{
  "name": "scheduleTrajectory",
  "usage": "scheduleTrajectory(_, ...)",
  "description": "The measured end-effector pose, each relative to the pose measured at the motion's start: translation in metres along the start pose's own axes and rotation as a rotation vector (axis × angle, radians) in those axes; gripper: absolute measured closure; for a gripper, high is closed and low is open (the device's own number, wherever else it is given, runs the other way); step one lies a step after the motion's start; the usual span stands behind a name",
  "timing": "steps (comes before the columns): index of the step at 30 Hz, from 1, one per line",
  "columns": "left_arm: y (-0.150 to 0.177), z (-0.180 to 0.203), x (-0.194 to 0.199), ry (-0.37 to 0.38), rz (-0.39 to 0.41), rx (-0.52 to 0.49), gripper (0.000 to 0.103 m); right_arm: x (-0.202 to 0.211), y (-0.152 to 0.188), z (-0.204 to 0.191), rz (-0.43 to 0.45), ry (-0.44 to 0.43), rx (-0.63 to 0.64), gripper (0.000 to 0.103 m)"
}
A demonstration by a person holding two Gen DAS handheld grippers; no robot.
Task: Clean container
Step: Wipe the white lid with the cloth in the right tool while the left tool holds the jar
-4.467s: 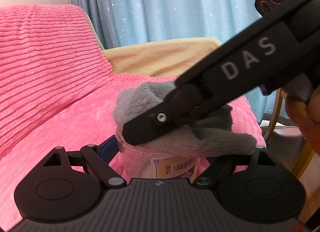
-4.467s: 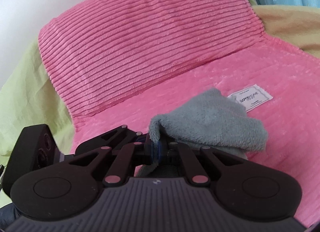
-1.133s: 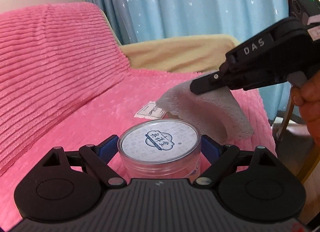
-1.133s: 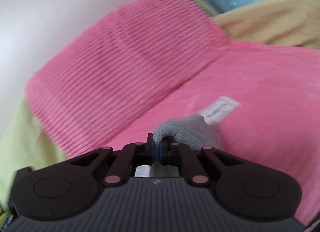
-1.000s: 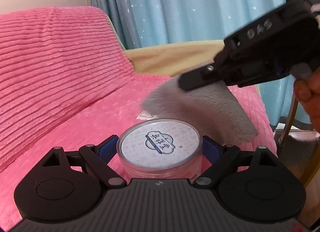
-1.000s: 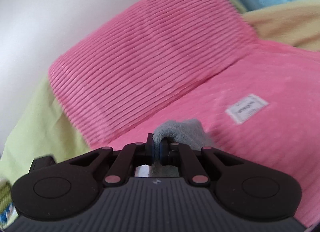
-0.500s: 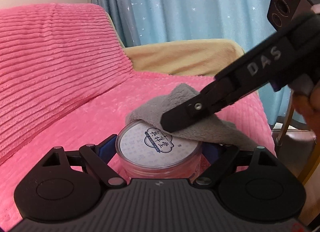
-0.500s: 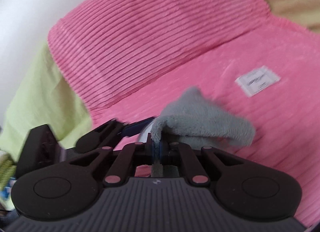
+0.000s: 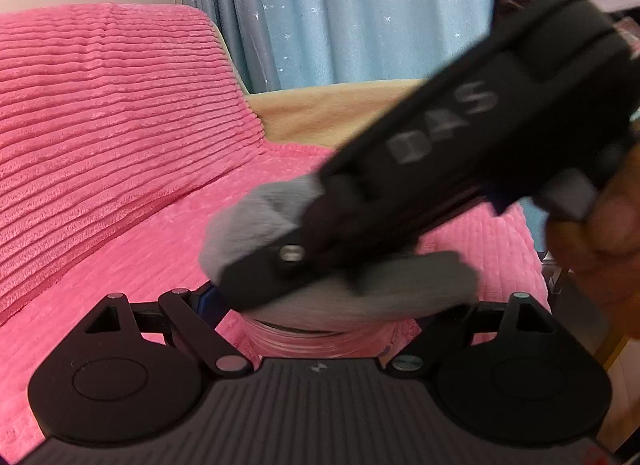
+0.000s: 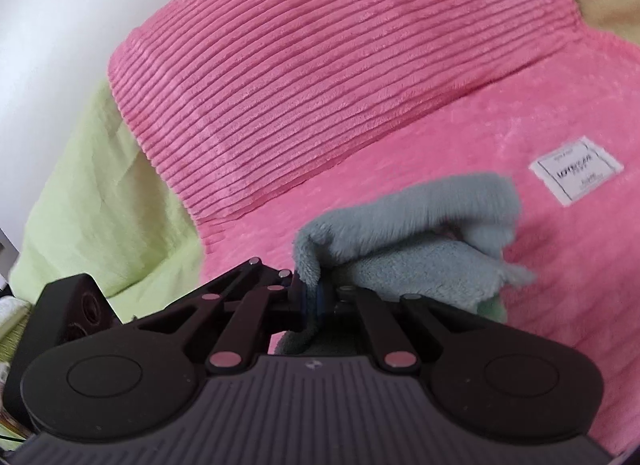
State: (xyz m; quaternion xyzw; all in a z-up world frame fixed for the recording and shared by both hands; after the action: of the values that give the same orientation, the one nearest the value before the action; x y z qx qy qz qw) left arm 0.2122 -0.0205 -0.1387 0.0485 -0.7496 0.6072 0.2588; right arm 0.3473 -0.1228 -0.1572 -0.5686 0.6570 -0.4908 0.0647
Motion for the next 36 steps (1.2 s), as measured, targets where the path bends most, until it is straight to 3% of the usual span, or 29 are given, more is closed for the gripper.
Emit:
scheduleTrajectory(3, 0.000, -0.006, 0.000, 0.012, 0.001, 0.036, 0.016, -0.009, -0.005, -0.005, 0.010, 0.029, 0.035, 0.102)
scheduleTrajectory(7, -0.001, -0.004, 0.000, 0.015, 0.001, 0.019, 0.016, 0.002, -0.011, 0.006, 0.039, 0.134, 0.070, 0.102)
scheduleTrajectory(21, -0.002, 0.001, -0.001, 0.012, -0.001, -0.014, 0.016, 0.039, 0.009, 0.008, -0.060, 0.031, 0.030, 0.100)
scheduleTrajectory(28, -0.002, 0.002, 0.000, 0.006, -0.002, -0.022, 0.016, 0.016, 0.004, 0.004, -0.035, -0.055, -0.056, 0.101)
scheduleTrajectory(36, -0.003, 0.001, 0.000, 0.014, 0.001, -0.026, 0.016, 0.016, -0.010, 0.018, 0.018, 0.147, 0.025, 0.101)
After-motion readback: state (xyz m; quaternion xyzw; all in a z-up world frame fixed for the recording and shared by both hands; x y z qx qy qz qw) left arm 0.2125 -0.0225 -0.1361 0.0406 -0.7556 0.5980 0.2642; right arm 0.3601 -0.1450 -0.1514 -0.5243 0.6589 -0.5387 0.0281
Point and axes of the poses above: each gripper's, at about its wrist camera, not at the fingertips, and x roughly against the way its jaws point, z to its right, y to its underside, the point moved 8 cm from there along -x, roughly the way its jaws point, and after that the axes turned 1 degree about -z, right-handed, at the moved point
